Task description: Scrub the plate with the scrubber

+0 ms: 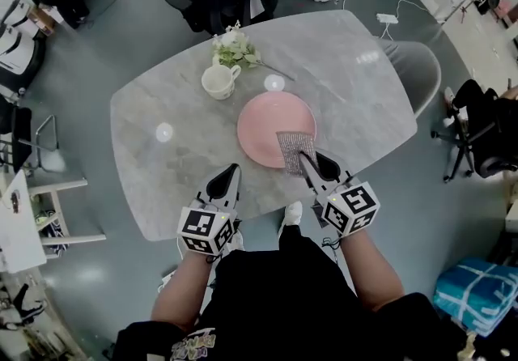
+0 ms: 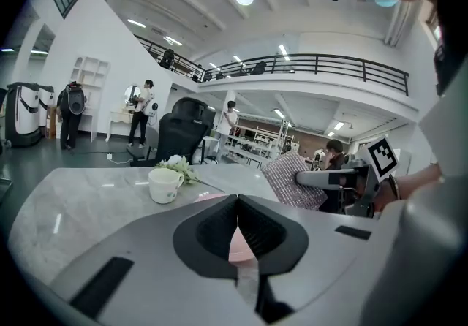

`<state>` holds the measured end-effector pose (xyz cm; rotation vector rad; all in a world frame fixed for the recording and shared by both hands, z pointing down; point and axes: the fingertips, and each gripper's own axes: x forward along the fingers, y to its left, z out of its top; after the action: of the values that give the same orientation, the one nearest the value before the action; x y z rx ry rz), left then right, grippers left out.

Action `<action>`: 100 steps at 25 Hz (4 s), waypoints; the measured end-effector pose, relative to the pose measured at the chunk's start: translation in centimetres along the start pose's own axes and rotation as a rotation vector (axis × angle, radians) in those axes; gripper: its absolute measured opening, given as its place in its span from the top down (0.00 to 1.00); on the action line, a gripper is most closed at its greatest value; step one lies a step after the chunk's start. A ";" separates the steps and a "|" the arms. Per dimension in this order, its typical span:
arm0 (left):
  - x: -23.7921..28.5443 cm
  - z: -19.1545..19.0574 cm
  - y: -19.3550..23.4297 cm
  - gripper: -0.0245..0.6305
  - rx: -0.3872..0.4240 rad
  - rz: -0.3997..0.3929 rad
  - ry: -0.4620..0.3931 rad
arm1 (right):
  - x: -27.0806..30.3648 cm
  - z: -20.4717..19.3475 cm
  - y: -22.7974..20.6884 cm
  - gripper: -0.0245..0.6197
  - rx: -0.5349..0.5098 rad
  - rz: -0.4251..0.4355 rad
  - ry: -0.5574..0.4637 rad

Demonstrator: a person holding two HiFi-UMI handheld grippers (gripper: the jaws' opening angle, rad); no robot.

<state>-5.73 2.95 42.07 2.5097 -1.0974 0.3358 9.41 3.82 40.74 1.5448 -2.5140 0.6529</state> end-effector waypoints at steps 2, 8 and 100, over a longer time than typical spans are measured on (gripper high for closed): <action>0.9 0.1 0.2 0.94 -0.007 0.035 0.007 | 0.7 0.2 -0.9 0.85 0.003 0.027 0.012; 3.1 -0.2 0.9 0.94 -0.040 0.128 0.030 | 2.5 0.5 -3.5 0.85 0.008 0.103 0.044; 18.2 -13.4 12.4 0.89 -0.316 0.243 0.453 | 26.5 -11.4 -6.5 0.84 -1.005 0.219 0.791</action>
<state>-3.65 -10.83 63.75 1.9020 -1.1570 0.6987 1.19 -15.67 61.41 0.5038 -1.8603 -0.0534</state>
